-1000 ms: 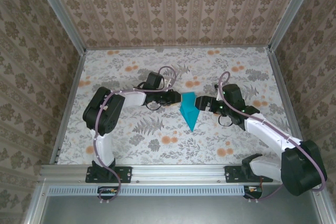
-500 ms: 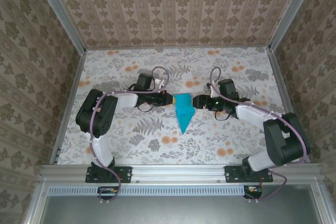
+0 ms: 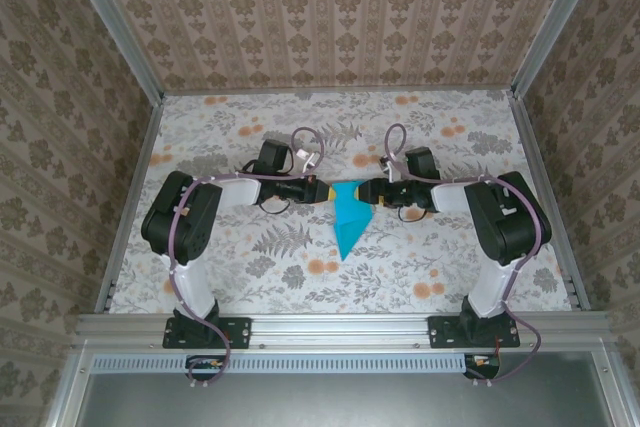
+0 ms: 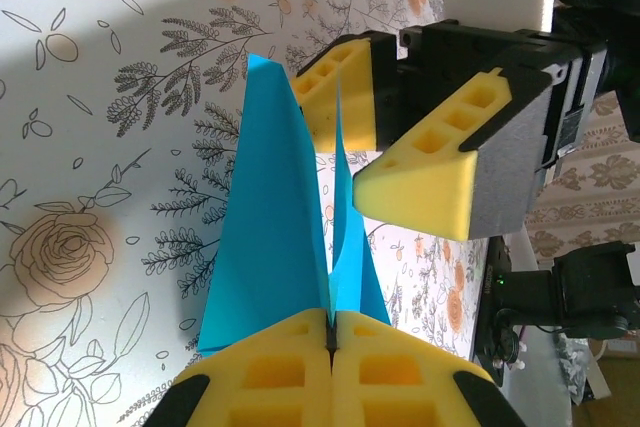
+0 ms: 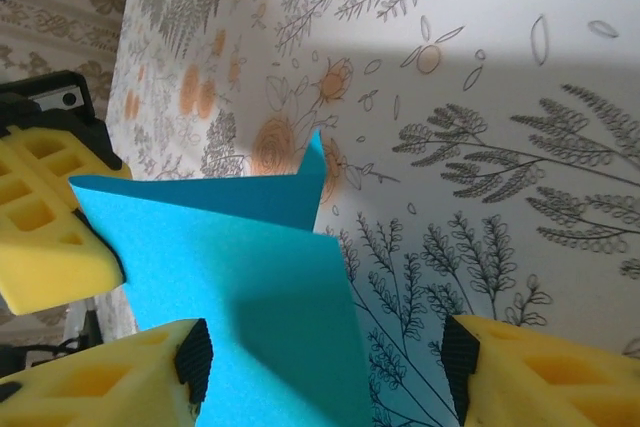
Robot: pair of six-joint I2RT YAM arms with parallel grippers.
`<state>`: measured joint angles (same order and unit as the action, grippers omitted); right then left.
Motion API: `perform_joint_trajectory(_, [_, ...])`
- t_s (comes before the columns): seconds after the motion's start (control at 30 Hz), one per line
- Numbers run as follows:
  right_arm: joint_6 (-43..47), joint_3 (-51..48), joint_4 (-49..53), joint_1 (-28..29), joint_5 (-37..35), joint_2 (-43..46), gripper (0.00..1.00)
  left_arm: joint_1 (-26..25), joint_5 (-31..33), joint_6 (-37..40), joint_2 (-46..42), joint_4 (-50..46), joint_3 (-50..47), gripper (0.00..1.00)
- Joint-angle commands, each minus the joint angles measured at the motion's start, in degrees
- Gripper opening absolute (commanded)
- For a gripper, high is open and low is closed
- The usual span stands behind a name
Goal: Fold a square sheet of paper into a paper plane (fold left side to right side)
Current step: Fold the wing for the fifth time at the center of the table.
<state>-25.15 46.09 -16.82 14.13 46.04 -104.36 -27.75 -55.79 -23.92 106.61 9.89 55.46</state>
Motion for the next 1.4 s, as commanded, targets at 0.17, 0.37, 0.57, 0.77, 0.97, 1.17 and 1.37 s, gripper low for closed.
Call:
perform_joint_trajectory(0.17, [0.7, -0.2, -2.1, -0.6, 5.5, 1.6, 0.48, 0.5, -0.5, 2.8, 1.3, -1.0, 0.0, 0.0])
perform_joint_trajectory(0.37, [2.4, -0.8, 1.4, -0.8, 5.3, 3.5, 0.36, 0.7, 0.7, 2.9, 2.7, -1.7, 0.6, 0.0])
perform_joint_trajectory(0.57, [4.3, -0.5, 6.2, -1.0, 3.9, 5.4, 0.19, 0.7, 0.6, 3.3, 3.9, -1.8, 1.4, 0.0])
perform_joint_trajectory(0.77, [4.3, 0.9, 12.9, -0.9, 0.2, 6.2, 0.0, 0.8, 3.0, 4.6, 1.2, -4.7, 2.1, 0.34])
perform_joint_trajectory(0.97, [-0.3, 2.6, 19.1, 0.0, -5.9, 8.0, 0.0, 0.6, 13.8, 9.3, -8.1, -13.8, 2.8, 0.51])
perform_joint_trajectory(1.17, [-5.0, 6.7, 25.4, 1.5, -11.8, 6.4, 0.0, -7.1, 31.4, 16.0, -18.6, -28.5, 3.7, 0.56])
perform_joint_trajectory(1.37, [-9.7, 10.8, 29.2, 2.0, -14.0, 4.0, 0.0, -19.1, 40.4, 13.2, -22.3, -32.8, 2.8, 0.6])
